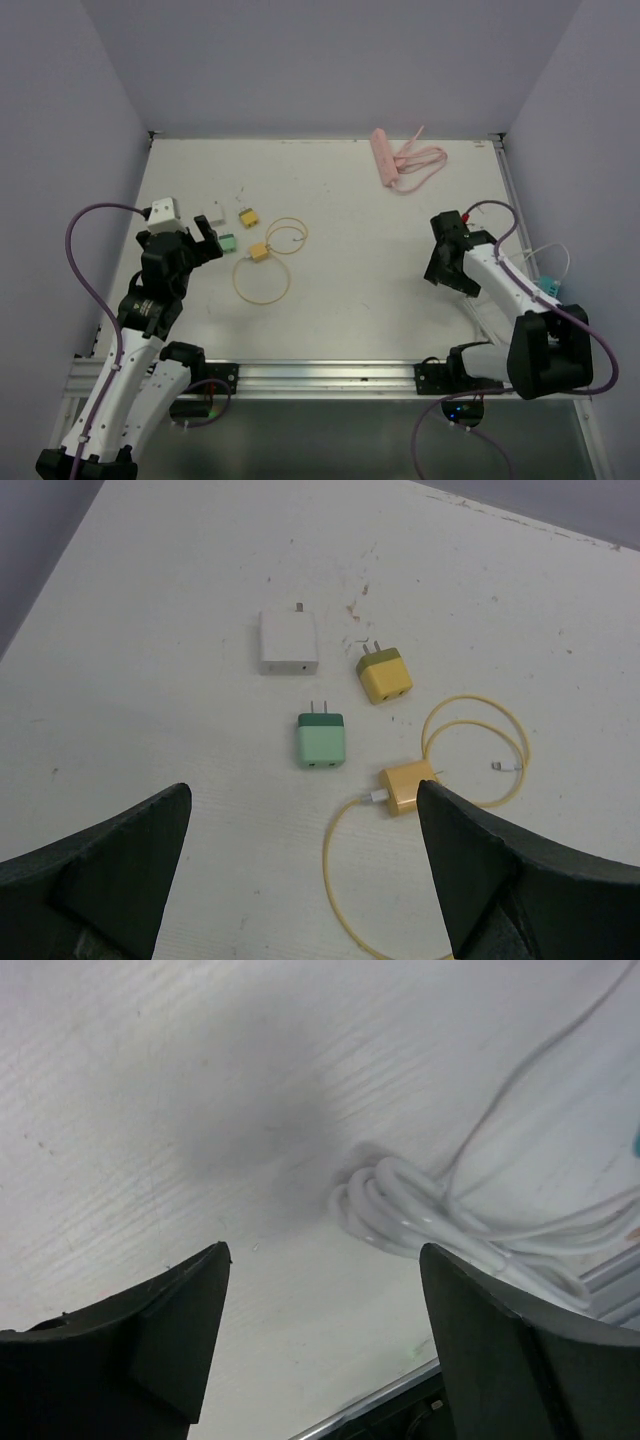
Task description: Pull the plug off the socket
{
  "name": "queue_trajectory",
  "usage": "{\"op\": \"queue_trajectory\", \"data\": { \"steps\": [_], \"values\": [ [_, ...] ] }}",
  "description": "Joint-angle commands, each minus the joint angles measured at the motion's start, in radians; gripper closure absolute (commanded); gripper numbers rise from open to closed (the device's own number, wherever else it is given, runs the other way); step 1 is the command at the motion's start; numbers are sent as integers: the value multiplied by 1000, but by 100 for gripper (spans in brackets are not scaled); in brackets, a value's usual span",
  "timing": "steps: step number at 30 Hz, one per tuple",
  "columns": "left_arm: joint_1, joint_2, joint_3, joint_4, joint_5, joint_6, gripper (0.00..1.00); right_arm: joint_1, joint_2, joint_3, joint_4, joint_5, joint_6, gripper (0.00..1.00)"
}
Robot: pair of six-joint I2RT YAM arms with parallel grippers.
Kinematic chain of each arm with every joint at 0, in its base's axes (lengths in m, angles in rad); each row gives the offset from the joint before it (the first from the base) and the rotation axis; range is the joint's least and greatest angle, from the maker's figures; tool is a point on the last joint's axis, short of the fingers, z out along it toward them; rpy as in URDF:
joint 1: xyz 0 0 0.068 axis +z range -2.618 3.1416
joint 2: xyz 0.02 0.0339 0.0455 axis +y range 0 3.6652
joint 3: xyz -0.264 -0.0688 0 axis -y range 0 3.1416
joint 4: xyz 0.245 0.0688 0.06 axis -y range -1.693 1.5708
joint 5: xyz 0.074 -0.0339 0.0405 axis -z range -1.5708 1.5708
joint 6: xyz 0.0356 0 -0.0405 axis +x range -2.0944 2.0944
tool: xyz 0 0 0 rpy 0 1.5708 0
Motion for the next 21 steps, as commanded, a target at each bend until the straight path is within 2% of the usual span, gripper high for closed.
{"op": "queue_trajectory", "data": {
  "steps": [1,3,10,14,18,19,20,21],
  "values": [
    [-5,-5,-7,46,-5,15,2,-1,-68,78,-123,224,32,18],
    [-6,-8,-7,46,-5,15,2,-9,-57,91,-146,267,41,2],
    [-5,-15,-7,43,-7,16,2,-139,5,31,-61,140,20,1],
    [-5,-18,-7,44,-7,16,2,-190,50,-21,7,2,0,2],
    [-5,-20,-7,44,-5,16,2,-192,44,-44,42,-96,-5,7],
    [-5,-18,-8,46,-4,16,2,-192,44,-61,71,-151,-20,12],
    [-5,-18,-8,46,-2,16,2,-192,48,-73,85,-185,-22,25],
    [-5,-17,-8,47,-2,18,2,-192,53,-96,114,-210,-23,30]
  ]
}}
